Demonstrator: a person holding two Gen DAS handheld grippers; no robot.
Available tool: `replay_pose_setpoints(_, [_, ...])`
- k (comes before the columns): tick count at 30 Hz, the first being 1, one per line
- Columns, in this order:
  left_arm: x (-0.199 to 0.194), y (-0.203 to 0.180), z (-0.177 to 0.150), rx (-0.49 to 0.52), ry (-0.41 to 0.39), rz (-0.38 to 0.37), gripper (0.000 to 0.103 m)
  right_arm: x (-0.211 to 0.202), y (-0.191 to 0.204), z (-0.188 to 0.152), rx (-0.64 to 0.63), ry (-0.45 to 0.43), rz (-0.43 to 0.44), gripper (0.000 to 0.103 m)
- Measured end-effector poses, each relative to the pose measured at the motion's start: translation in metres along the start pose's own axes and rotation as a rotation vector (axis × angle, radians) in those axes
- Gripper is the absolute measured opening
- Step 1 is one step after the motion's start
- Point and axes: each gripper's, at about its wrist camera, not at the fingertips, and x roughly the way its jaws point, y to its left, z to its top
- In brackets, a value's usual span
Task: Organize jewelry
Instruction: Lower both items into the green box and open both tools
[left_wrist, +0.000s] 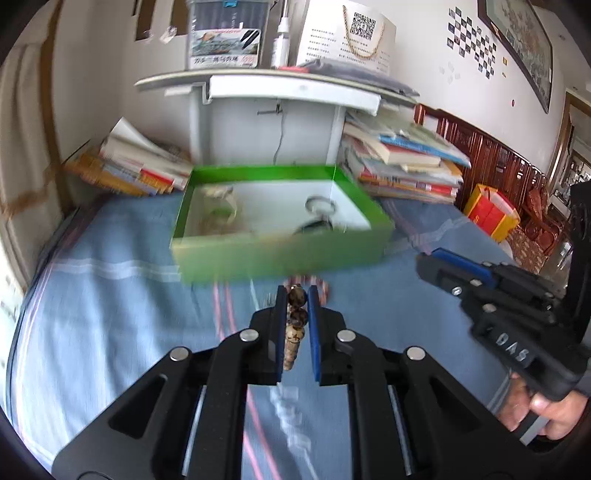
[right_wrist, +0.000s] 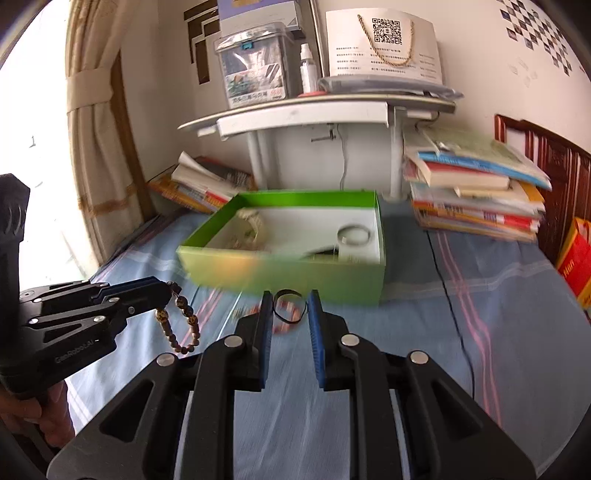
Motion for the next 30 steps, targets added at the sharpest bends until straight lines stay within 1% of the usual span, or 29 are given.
replay_pose_setpoints(5, [0.039,0.008,0.061,0.005,-0.021,0.031,0.011,0.047,-0.013,0.046,0.0,-0.008,-0.012,0.019])
replay_pose_setpoints(7, [0.061,0.014,0.083,-0.001,-0.011,0.037,0.011,0.066,-0.017,0.06,0.001,-0.01,-0.01,0.019])
replay_pose_setpoints(11, [0.103,0.027,0.115,-0.017,0.013,0.063,0.011,0.105,-0.022,0.081,0.0,0.002,-0.008,0.019])
replay_pose_setpoints(15, [0.145,0.036,0.131,-0.009,0.048,0.101,0.012,0.137,-0.025,0.092,-0.001,0.01,-0.005,0.019])
replay_pose_setpoints(16, [0.152,0.038,0.132,-0.008,0.055,0.11,0.015,0.143,-0.025,0.094,-0.004,0.007,-0.007,0.02])
replay_pose_setpoints(17, [0.158,0.04,0.132,-0.009,0.059,0.128,0.033,0.148,-0.026,0.095,-0.007,0.006,-0.016,0.03])
replay_pose_setpoints(18, [0.161,0.043,0.132,-0.016,0.046,0.157,0.045,0.151,-0.028,0.094,-0.004,0.008,-0.022,0.044])
replay_pose_setpoints(19, [0.159,0.045,0.131,-0.026,0.022,0.181,0.059,0.149,-0.031,0.093,0.011,-0.005,-0.028,0.049])
replay_pose_setpoints(20, [0.154,0.048,0.13,-0.036,0.001,0.185,0.067,0.145,-0.034,0.092,0.026,-0.022,-0.027,0.056])
replay_pose_setpoints(22, [0.137,0.049,0.127,-0.041,-0.026,0.165,0.068,0.133,-0.039,0.09,0.038,-0.042,-0.043,0.057])
replay_pose_setpoints(23, [0.127,0.049,0.125,-0.038,-0.04,0.158,0.072,0.12,-0.041,0.089,0.044,-0.059,-0.051,0.057])
replay_pose_setpoints(25, [0.095,0.044,0.118,-0.021,-0.098,0.148,0.078,0.099,-0.045,0.087,0.054,-0.089,-0.052,0.057])
replay_pose_setpoints(28, [0.046,0.033,0.093,0.015,-0.173,0.136,0.084,0.053,-0.044,0.072,0.059,-0.145,-0.05,0.059])
replay_pose_setpoints(29, [0.034,0.03,0.084,0.021,-0.187,0.137,0.085,0.04,-0.043,0.064,0.061,-0.159,-0.051,0.062])
replay_pose_setpoints(30, [0.018,0.027,0.069,0.026,-0.201,0.136,0.086,0.024,-0.042,0.054,0.073,-0.175,-0.053,0.067])
